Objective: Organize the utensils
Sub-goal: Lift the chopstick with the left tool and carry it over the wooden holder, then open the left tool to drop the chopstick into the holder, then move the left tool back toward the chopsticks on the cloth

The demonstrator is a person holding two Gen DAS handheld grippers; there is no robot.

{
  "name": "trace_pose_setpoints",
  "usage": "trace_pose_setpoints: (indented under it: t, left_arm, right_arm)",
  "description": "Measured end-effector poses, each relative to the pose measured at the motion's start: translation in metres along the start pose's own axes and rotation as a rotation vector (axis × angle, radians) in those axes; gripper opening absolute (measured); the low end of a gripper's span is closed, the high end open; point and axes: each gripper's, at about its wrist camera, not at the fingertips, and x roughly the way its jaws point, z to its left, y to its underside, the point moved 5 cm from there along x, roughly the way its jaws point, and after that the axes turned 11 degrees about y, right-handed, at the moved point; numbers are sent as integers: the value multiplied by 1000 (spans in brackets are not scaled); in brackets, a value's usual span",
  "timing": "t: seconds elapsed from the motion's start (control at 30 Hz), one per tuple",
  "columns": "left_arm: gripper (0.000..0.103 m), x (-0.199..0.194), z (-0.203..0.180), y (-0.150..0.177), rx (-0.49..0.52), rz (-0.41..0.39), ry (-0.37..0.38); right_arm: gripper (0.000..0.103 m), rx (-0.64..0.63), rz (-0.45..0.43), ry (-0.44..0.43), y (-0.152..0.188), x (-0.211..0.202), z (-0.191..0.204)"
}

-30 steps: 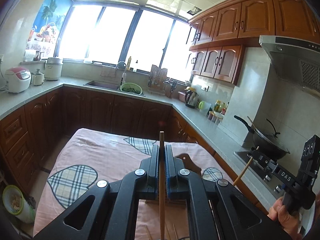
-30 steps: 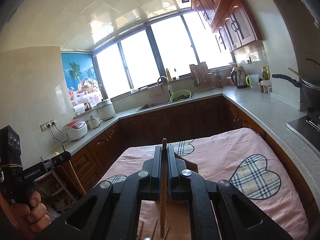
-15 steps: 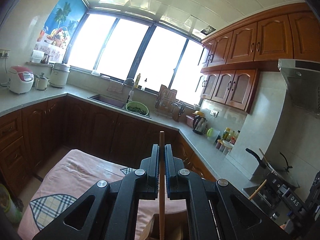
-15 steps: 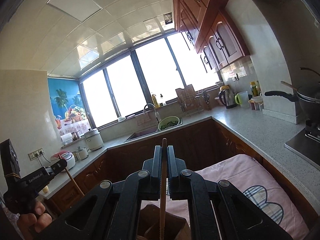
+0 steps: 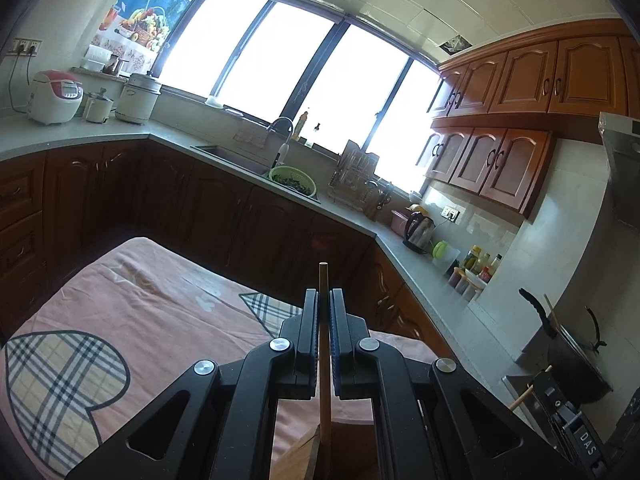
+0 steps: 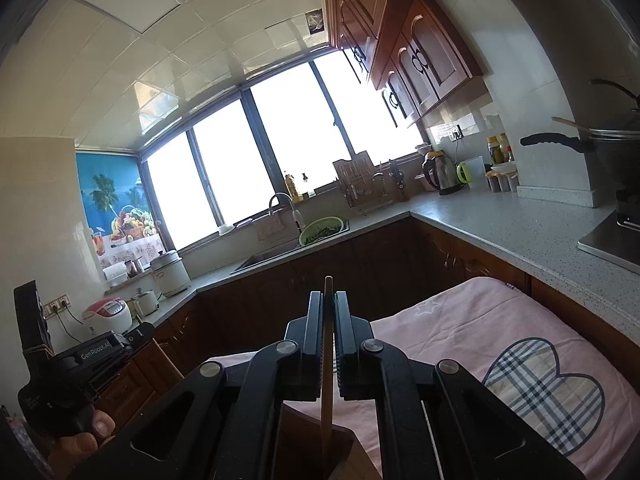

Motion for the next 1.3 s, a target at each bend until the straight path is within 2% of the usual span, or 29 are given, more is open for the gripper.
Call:
trace_pose_setpoints:
  t: [0.27,0.43,0.7,0.77,0.8,0.87,0.9,0.97,1.03,1.1,1.13,1.2,1.3]
  left_arm:
    - [4,22,-8,-15,42,68,15]
    - [4,6,-5,-32,51,73,16]
    - [4,-12,5,-35,60,92,15]
    - [9,-14,5,-34,56,103,10]
    - [12,-15,5,-34,51,105,12]
    - [27,-23,7,-34,41,96,3]
    - [30,-26,8,-35,37,92,2]
    - [39,-33,7,-35,34,94,1]
    - [55,-42,8,-34,26,107,-6]
    - [60,-56,7,-35,27,111,-11]
    - [64,-64,7,-36,31,118,-20]
    - [65,-82,8,-35,31,131,-31]
    - [65,-109,12,-30,25,161,-50]
  right_arm:
    - [5,-19,46,10,18,15,2]
    - [5,-17,70,9,26,28,0]
    - [9,-14,105,7,24,28,-10]
    - [11,-12,110,3,24,26,-11]
    - [14,-12,112,3,22,24,-11]
    - [40,-2,113,-4,20,20,-13]
    - [60,6,110,-12,19,17,-14]
    - [63,8,98,-14,16,10,-15]
    - [63,11,101,-21,14,3,-15]
    - [63,24,117,-37,13,-5,-16]
    - [68,29,120,-44,12,-10,-17]
    - [75,31,131,-52,11,-20,-18]
    - [76,24,146,-64,12,-39,-20]
